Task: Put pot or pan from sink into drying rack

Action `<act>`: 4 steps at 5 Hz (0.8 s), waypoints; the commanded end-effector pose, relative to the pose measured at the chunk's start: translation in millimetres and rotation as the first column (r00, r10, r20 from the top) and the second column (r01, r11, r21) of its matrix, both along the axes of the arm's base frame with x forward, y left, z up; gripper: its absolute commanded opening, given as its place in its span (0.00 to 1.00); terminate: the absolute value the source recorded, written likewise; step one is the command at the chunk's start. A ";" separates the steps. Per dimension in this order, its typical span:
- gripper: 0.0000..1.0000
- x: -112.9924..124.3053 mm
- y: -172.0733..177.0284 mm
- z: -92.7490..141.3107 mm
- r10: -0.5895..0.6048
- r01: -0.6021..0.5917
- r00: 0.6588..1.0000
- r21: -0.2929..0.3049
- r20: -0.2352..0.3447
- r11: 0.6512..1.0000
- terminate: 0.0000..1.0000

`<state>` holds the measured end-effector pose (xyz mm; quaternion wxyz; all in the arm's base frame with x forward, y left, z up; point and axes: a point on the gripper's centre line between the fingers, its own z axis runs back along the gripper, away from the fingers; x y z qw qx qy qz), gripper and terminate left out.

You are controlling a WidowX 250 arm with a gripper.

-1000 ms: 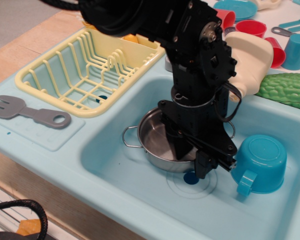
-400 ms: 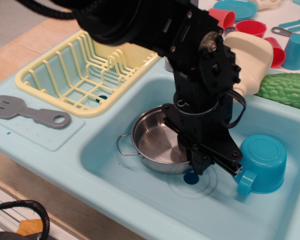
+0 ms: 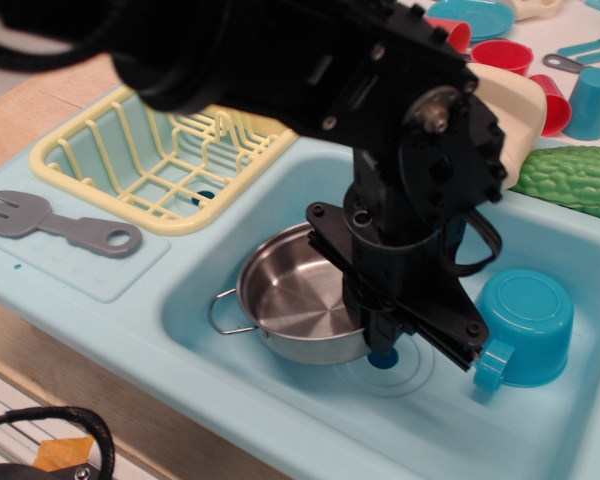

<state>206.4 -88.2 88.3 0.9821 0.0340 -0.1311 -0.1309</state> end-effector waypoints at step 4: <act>0.00 2.1 6.5 79.4 -0.037 0.015 0.991 0.170 0.126 0.985 0.00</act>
